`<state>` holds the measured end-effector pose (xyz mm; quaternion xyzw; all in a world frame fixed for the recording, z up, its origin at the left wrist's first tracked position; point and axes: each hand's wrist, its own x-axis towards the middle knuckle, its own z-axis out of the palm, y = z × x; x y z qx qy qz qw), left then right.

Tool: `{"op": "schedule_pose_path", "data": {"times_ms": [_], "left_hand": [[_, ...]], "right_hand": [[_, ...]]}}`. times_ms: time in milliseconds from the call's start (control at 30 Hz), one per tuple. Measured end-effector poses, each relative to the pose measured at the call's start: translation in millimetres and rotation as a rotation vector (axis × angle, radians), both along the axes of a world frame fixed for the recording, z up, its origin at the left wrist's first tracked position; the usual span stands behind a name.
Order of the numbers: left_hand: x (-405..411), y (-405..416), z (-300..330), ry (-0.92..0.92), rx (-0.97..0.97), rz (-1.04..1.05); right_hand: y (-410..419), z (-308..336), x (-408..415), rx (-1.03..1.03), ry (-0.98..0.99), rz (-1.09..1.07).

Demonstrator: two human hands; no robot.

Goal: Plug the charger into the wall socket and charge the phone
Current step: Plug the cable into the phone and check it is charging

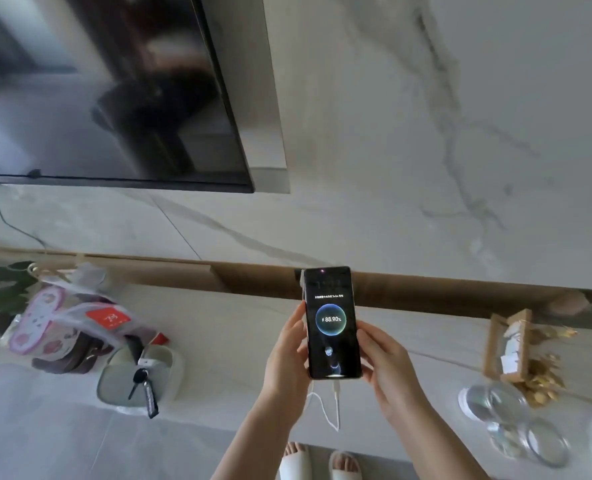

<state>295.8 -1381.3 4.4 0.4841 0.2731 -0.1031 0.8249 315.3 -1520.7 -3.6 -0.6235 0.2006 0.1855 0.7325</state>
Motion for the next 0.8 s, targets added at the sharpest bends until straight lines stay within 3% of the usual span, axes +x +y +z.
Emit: {"op": "schedule_pose_path", "data": {"times_ms": [367,800], "left_hand": [[18.3,-4.2,-150.8,0.296,0.060,-0.128],[57.4,-20.8,-325.1,0.436,0.094,-0.309]], "right_hand": [[-14.3,-150.5,8.2,-0.098,0.257,0.045],[-41.2,-348.0,34.8,-0.225,0.340,0.030]]}}
